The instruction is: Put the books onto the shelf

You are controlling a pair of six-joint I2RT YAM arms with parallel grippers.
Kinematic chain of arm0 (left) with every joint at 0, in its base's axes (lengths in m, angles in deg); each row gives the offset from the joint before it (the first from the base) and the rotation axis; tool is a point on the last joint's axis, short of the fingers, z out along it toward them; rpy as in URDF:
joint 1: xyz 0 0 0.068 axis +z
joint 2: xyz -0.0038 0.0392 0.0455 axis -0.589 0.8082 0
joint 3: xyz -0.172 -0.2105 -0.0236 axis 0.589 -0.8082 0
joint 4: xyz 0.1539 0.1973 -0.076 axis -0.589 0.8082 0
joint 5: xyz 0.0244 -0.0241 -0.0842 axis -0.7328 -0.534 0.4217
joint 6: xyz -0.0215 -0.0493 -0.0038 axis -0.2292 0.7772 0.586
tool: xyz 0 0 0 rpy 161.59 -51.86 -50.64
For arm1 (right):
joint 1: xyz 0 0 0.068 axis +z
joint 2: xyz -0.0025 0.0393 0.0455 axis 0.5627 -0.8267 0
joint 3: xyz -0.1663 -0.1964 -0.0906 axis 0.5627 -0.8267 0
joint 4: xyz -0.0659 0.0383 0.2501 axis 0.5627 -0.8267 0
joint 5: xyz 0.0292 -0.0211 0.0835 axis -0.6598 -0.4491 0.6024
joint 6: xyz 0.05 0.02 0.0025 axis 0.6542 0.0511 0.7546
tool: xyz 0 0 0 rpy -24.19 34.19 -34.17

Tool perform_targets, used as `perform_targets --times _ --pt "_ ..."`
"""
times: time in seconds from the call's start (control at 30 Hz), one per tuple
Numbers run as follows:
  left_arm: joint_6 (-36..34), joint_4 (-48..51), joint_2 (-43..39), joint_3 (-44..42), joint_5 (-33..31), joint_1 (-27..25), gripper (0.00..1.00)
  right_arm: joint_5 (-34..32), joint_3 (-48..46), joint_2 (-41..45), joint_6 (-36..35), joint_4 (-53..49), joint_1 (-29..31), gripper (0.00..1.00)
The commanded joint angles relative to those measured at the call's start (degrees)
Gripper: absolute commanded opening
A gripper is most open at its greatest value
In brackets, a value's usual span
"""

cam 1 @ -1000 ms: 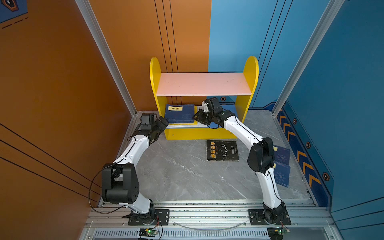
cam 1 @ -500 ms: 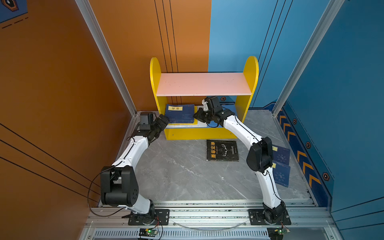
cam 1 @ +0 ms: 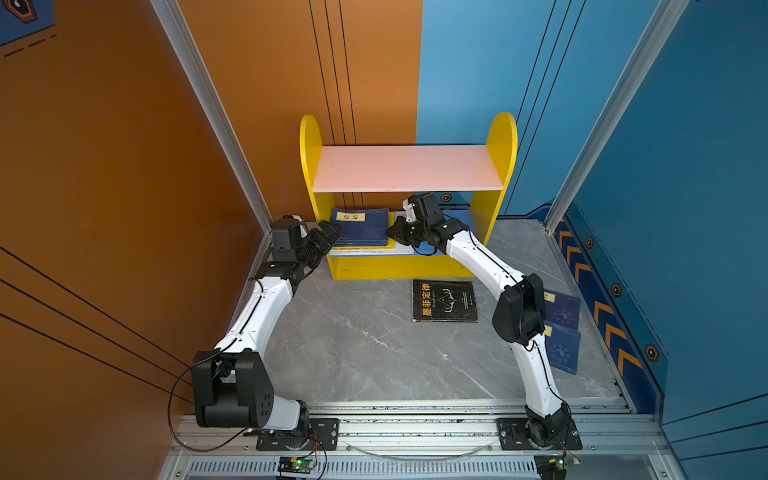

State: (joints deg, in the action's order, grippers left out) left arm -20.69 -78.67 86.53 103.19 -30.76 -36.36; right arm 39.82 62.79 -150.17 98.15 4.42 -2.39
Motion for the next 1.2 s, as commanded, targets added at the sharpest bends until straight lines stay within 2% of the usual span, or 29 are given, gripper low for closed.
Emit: perform_targets --times 0.0,0.17,0.4,0.53,0.63,0.83,1.0,1.17 --pt "-1.02 -0.79 -1.84 -1.5 1.66 0.53 0.98 1.38 1.67 -1.58 0.36 1.29 0.66 0.15" --pt "-0.74 -0.54 -2.57 -2.35 1.59 0.88 0.98 1.83 2.2 -1.89 0.64 1.85 0.81 0.13" --pt "-1.12 0.38 -3.65 -2.3 1.67 1.24 0.98 1.71 2.2 -1.82 0.29 1.5 1.01 0.17" --pt "-1.55 0.83 -4.64 -2.64 1.93 1.5 0.98 1.01 1.98 -0.67 -0.44 0.74 0.83 0.28" --pt "-2.49 1.39 -5.69 -2.94 2.8 1.57 0.98 -0.05 1.1 1.32 -2.39 -0.71 0.84 0.3" --pt "-6.79 3.68 -8.68 -3.54 6.25 1.13 0.98 -3.33 -5.0 7.84 -5.15 -1.23 0.84 0.45" --pt "-11.01 8.65 -12.64 -4.98 7.44 0.93 0.98 -8.77 -12.88 15.57 -7.46 -1.38 1.5 0.53" --pt "-12.04 10.66 -15.68 -7.32 7.35 1.63 0.98 -14.78 -22.18 23.32 -8.0 -1.11 2.14 0.58"
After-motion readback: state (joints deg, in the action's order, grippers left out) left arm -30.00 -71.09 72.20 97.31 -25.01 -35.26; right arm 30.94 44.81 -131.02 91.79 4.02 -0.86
